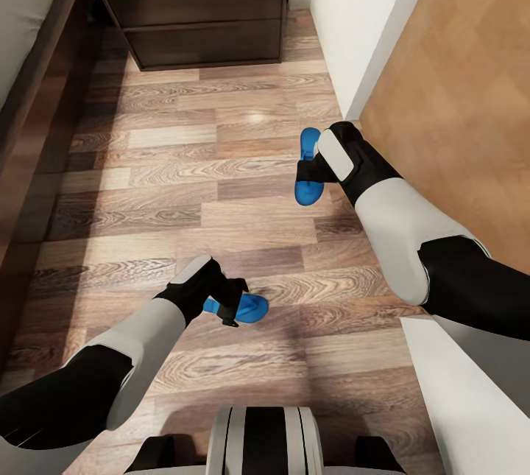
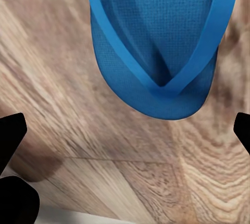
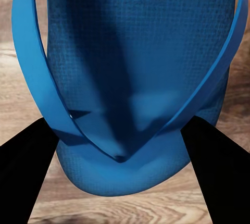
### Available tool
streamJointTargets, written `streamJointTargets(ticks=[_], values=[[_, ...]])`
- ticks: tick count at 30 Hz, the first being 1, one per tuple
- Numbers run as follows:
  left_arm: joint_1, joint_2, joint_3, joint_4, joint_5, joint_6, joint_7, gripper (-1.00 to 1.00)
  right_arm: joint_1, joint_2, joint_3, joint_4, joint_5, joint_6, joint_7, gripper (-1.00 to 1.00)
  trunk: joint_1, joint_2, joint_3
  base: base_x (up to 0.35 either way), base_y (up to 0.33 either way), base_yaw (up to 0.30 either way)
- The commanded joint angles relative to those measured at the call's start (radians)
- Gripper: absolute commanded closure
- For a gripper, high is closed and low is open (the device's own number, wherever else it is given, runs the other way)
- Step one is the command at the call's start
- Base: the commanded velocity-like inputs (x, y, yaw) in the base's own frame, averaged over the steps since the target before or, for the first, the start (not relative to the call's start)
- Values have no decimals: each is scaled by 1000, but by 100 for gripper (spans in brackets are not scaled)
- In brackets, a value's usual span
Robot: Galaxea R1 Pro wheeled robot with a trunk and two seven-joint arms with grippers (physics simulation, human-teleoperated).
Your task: In the bedroom, move the book from the bed onto either nightstand, and place the two sandals side by side next to the bed.
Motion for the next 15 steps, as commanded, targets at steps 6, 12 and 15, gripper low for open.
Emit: streamJointTargets(ticks=[6,12,15], values=[[0,1,-6,-1,-2,9,4,-100,0,-1,6,-1,-11,2,-9,100,0,0,-1,0,0,0],[0,1,-6,0,-2,9,4,-100,0,-1,6,0,-11,2,-9,100,0,0,-1,145,0,0],[0,1,-6,1,-2,8,5,-100,0,-1,6,-1,-11,2,-9,100,0,0,-1,84,0,0]])
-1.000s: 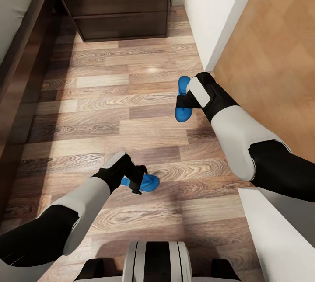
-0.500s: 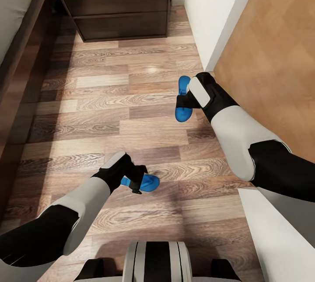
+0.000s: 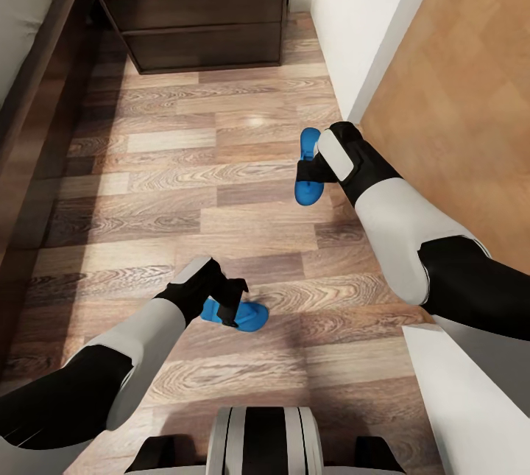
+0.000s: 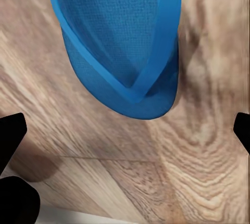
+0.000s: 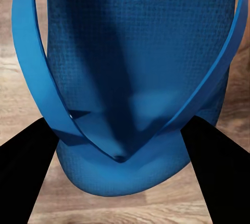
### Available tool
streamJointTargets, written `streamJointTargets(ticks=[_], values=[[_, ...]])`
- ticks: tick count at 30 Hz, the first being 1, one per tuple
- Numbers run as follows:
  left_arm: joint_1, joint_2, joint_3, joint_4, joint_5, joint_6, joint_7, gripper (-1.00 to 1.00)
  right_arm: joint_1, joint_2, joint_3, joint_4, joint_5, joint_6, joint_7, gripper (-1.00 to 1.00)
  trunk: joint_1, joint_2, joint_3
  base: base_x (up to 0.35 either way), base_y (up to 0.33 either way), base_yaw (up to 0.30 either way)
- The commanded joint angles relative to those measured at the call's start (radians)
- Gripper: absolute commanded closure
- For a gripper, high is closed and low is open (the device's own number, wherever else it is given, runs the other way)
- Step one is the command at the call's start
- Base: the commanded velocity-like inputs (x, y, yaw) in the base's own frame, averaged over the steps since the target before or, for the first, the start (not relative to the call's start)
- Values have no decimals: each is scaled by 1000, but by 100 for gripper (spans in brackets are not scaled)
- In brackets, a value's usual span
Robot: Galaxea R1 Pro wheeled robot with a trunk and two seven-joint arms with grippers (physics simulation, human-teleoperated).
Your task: In the bedroom, move the book from the bed onto either nightstand, and place the two sandals side by side next to the bed.
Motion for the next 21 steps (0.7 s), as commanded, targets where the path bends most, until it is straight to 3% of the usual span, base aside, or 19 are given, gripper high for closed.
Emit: streamJointTargets(ticks=[1,21], values=[[0,1,-6,-1,-2,9,4,-100,0,-1,6,-1,-11,2,-9,100,0,0,-1,38,0,0],[0,1,-5,-1,-17,8,4,-100,0,-1,6,-1,-11,2,-9,100,1,-1,-8,6,0,0]])
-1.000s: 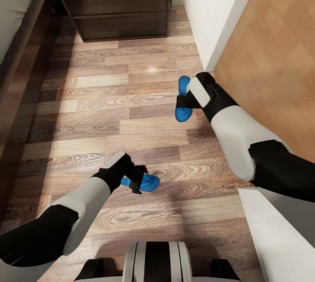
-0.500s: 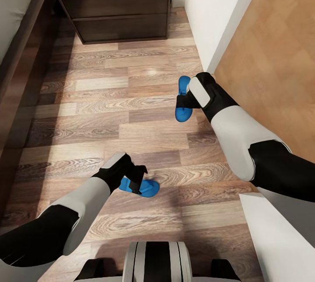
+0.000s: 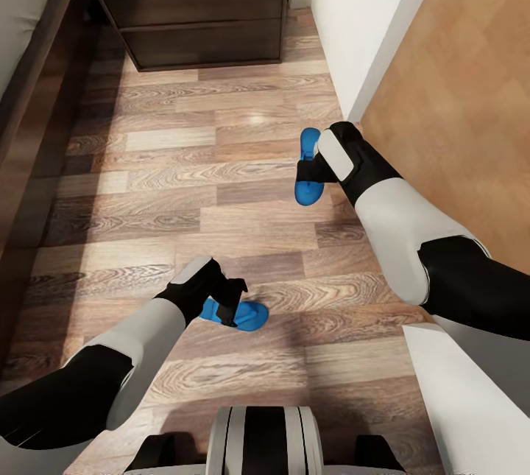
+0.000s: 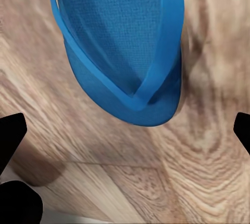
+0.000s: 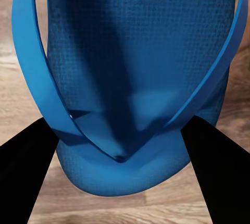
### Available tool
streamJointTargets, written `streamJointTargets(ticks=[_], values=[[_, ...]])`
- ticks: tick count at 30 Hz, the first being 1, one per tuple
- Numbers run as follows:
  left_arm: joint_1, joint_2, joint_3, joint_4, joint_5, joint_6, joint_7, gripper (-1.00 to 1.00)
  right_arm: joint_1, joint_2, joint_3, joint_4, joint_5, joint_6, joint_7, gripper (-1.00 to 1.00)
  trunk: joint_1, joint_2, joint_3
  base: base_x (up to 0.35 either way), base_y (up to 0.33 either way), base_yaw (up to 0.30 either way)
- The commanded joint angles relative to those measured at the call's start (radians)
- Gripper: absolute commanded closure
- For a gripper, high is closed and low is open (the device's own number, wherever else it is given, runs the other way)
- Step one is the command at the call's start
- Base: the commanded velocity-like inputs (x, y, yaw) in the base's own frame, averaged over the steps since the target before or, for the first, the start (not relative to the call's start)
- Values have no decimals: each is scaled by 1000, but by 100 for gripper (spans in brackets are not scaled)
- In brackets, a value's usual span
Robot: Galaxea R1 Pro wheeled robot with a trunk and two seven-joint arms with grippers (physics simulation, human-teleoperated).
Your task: In the bedroom, move the book from the bed onto either nightstand, and place the two sandals side by side next to the bed.
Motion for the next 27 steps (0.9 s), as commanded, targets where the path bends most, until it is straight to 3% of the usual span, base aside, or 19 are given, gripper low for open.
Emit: streamJointTargets(ticks=[1,7,27], values=[[-1,1,-6,-1,-2,9,4,-100,-1,-1,6,-1,-10,2,-8,100,0,-1,-4,0,0,0],[-1,1,-5,-1,-3,9,4,-100,-1,-1,6,-1,-10,2,-8,100,3,-2,-28,0,0,0],[-1,1,-4,-1,-5,13,-36,-100,-1,0,6,-1,-10,2,-8,100,3,-2,-28,0,0,0]])
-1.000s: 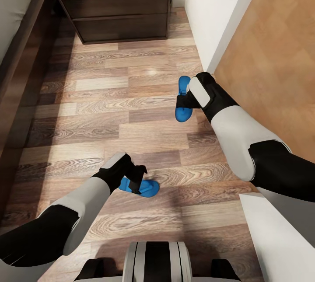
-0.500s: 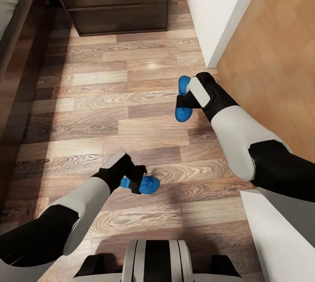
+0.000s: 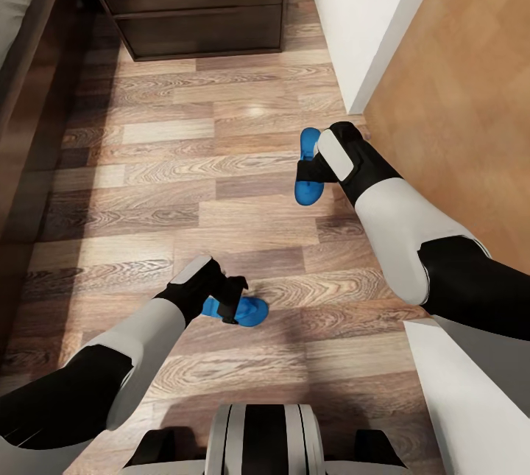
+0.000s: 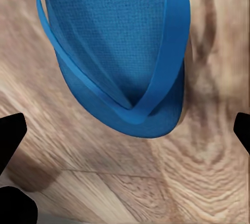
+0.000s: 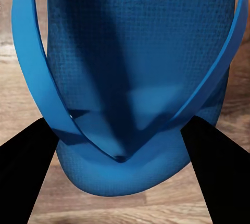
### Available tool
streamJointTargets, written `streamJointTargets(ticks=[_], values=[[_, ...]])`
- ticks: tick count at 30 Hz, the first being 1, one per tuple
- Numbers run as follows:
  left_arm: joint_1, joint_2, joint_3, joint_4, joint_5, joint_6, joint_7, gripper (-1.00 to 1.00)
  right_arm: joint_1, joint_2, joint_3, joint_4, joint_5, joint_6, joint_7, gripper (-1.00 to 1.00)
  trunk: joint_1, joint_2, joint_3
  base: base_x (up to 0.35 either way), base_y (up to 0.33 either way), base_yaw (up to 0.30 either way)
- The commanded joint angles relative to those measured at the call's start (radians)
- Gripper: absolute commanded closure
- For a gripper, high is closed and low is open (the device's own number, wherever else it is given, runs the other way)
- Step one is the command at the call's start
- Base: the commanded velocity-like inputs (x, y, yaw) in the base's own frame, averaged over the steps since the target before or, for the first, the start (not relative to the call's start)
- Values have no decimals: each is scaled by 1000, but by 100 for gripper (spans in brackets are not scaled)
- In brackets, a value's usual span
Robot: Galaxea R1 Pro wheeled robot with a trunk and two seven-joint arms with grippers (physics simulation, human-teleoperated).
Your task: In the bedroom, move the book from the bed onto either nightstand, and place the two sandals side by side next to the bed.
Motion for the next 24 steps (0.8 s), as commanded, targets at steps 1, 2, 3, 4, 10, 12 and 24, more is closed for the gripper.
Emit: streamJointTargets(ticks=[1,2,3,4,10,12,24], values=[[0,1,-6,-1,-2,14,2,-100,0,-1,6,-1,-10,3,-9,100,0,0,-1,0,0,0],[0,1,-6,-1,-2,18,2,-100,0,-1,6,-1,-10,3,-9,100,0,0,-1,0,0,0],[0,1,-6,-1,-2,23,1,-100,0,-1,6,-1,-10,3,-9,100,0,0,-1,0,0,0],[0,2,-6,-1,-2,27,1,-100,0,-1,6,-1,-10,3,-9,100,0,0,-1,0,0,0],[0,3,-6,-1,-2,44,-1,-100,0,0,6,-1,-10,3,-9,100,0,0,-1,0,0,0],[0,3,-6,-1,-2,45,-1,-100,0,0,6,0,-10,3,-9,100,0,0,-1,0,0,0],[0,4,-7,-1,-2,47,-2,-100,0,0,6,-1,-10,3,-9,100,1,-1,-12,0,0,0]])
